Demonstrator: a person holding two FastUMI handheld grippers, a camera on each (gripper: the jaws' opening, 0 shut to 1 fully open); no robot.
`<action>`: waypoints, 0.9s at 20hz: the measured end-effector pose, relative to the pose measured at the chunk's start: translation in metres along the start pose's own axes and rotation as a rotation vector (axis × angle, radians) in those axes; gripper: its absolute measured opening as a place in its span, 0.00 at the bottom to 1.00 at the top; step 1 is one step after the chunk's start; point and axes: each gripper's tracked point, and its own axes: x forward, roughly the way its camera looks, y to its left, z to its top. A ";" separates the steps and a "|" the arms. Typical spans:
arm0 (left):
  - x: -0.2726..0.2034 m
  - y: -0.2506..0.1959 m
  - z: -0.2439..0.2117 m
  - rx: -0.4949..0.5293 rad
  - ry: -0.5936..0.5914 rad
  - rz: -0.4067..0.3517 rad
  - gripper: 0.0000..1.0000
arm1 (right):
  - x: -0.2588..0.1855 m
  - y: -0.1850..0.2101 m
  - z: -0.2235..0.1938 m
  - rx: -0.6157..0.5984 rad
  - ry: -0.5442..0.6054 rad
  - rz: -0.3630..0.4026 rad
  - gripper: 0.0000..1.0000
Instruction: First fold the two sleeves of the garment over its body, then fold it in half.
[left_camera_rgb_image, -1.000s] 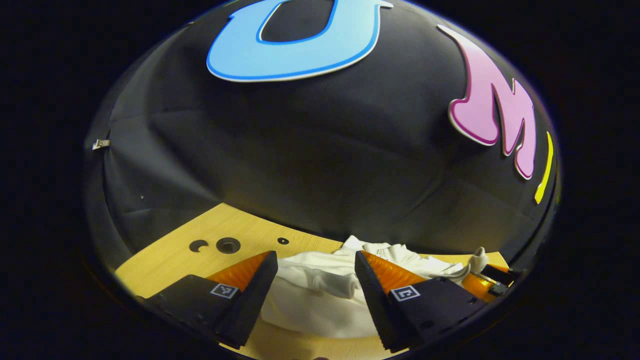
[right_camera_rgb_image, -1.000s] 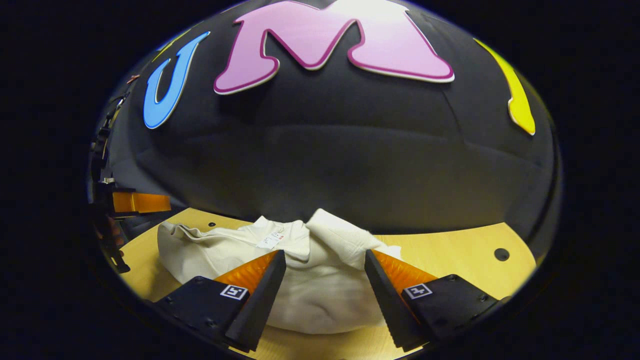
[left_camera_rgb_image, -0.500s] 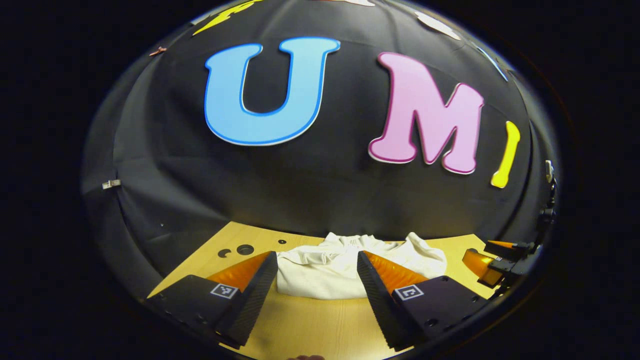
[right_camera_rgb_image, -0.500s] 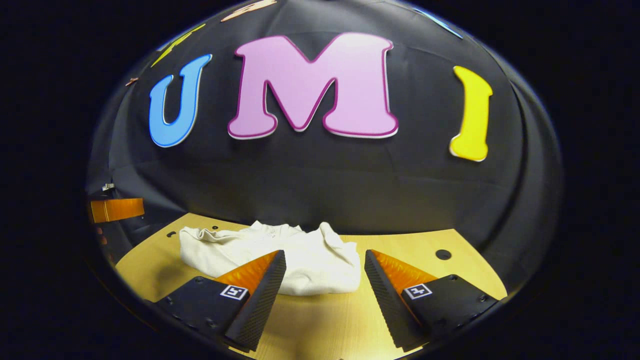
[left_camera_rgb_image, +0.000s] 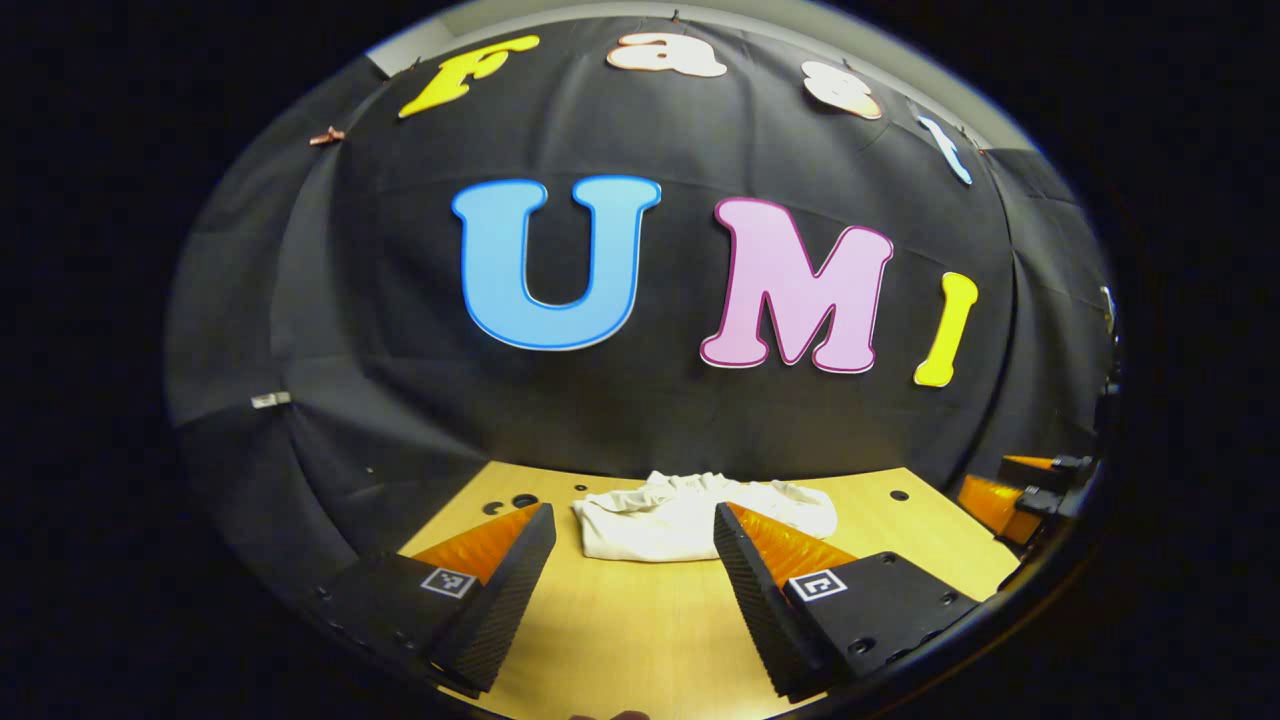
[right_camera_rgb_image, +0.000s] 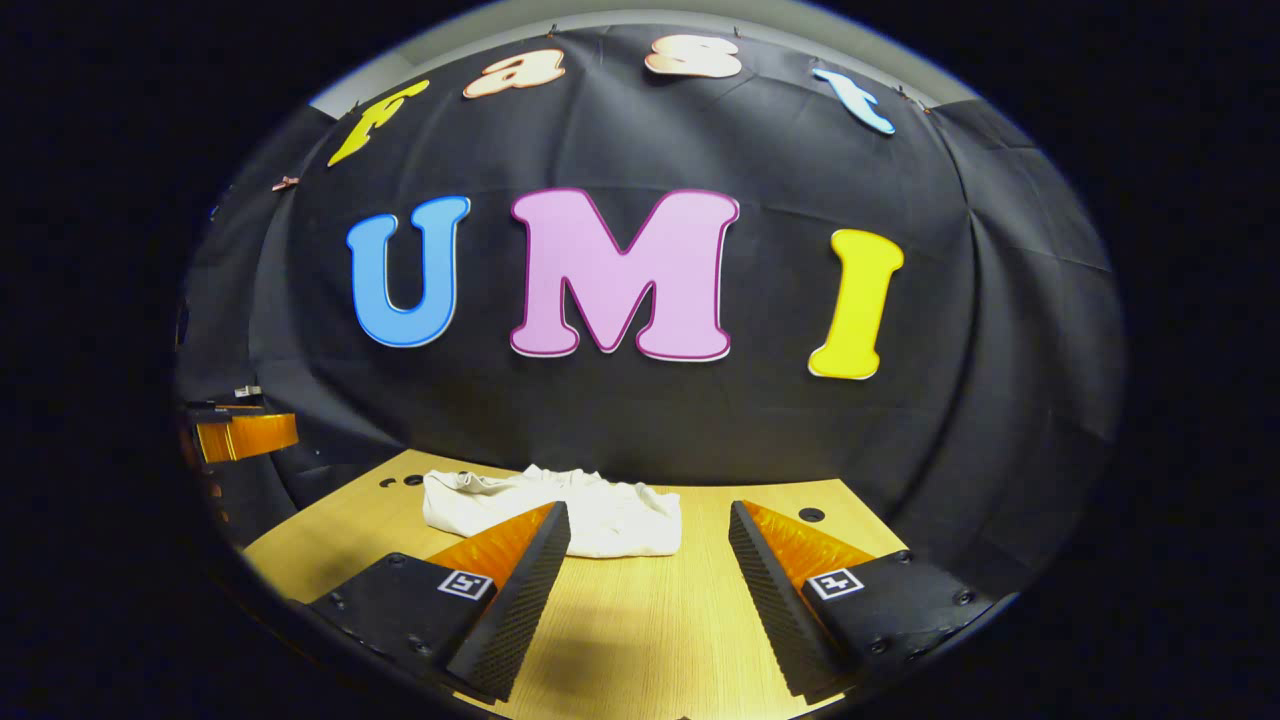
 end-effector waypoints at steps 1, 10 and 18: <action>-0.018 -0.001 -0.006 -0.016 0.008 0.006 0.97 | -0.016 0.005 0.002 0.006 -0.006 0.006 0.98; -0.133 -0.007 -0.037 -0.015 -0.005 -0.010 0.97 | -0.131 0.030 -0.014 0.012 -0.009 0.084 0.97; -0.151 -0.028 -0.046 0.025 0.016 -0.076 0.97 | -0.169 0.005 -0.031 0.021 0.041 0.022 0.97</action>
